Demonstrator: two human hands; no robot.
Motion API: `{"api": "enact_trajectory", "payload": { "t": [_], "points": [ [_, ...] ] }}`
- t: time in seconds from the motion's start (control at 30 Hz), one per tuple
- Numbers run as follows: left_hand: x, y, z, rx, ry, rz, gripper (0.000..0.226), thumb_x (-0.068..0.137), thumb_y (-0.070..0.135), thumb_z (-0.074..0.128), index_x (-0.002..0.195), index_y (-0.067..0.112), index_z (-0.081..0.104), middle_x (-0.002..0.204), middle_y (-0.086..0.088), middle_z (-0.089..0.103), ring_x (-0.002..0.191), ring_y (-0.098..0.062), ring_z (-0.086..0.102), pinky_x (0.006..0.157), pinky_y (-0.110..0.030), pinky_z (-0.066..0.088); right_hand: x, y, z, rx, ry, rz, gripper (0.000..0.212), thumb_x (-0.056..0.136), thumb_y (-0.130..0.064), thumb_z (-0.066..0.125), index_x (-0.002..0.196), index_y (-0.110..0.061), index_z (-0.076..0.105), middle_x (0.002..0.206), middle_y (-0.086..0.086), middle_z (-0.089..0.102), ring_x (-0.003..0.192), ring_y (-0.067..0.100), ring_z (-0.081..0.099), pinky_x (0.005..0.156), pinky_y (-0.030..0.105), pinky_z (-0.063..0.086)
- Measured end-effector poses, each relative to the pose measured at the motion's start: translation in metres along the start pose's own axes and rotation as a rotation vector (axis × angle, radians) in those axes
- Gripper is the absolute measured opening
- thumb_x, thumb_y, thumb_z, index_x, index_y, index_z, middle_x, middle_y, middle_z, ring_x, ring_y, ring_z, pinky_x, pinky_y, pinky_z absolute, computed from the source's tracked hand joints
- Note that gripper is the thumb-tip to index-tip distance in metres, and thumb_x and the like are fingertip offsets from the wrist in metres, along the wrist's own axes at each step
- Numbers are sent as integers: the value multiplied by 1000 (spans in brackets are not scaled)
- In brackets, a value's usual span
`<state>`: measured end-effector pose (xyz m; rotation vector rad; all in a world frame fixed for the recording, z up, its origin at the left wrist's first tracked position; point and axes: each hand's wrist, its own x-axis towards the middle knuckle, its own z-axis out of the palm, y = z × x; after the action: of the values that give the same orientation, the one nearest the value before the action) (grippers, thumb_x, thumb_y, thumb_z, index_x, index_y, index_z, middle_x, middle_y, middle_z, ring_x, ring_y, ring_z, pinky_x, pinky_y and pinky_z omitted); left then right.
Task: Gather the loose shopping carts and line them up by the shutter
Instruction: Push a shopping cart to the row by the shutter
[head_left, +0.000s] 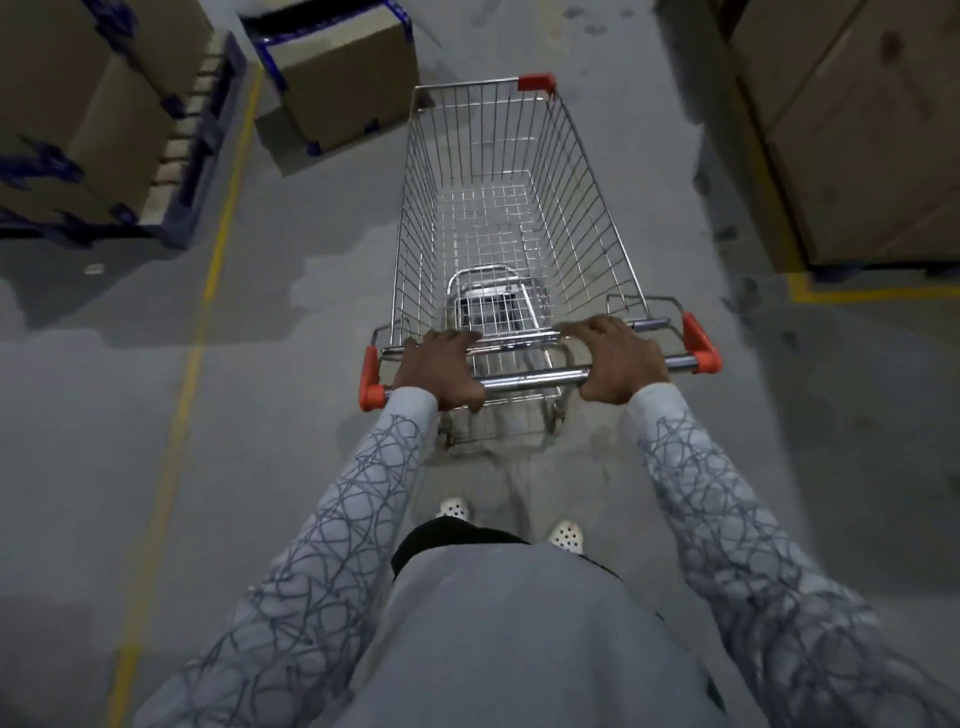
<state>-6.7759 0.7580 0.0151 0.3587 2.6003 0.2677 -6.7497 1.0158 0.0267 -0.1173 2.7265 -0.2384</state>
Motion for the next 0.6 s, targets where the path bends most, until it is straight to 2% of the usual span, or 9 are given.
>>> {"api": "enact_trajectory", "payload": {
  "t": [0.13, 0.37, 0.47, 0.6],
  "points": [
    [26, -2, -18, 60, 99, 43, 94, 55, 45, 64, 145, 30, 42, 131, -4, 60, 124, -28, 51, 109, -58, 35, 26, -5, -15, 11, 28, 50, 92, 62, -39, 69, 145, -52, 32, 145, -7, 48, 136, 22, 46, 97, 59, 50],
    [68, -21, -51, 137, 203, 138, 73, 60, 48, 68, 129, 24, 58, 107, -3, 67, 95, -24, 62, 93, -46, 52, 61, -22, -33, 45, 47, 164, 92, 61, -28, 70, 143, -52, 37, 148, -7, 47, 135, 21, 48, 101, 56, 46],
    [83, -29, -69, 130, 206, 182, 72, 62, 45, 67, 130, 23, 59, 108, -5, 67, 97, -26, 63, 90, -45, 53, 77, -29, -35, 67, 78, 205, 92, 60, -26, 70, 143, -51, 37, 148, -7, 48, 136, 20, 47, 101, 55, 45],
    [106, -33, -95, 132, 182, 237, 75, 63, 44, 66, 134, 22, 58, 118, -5, 67, 104, -27, 63, 92, -45, 53, 99, -32, -44, 63, 97, 252, 88, 64, -34, 72, 144, -49, 39, 144, -5, 52, 133, 23, 49, 103, 55, 46]
  ]
}}
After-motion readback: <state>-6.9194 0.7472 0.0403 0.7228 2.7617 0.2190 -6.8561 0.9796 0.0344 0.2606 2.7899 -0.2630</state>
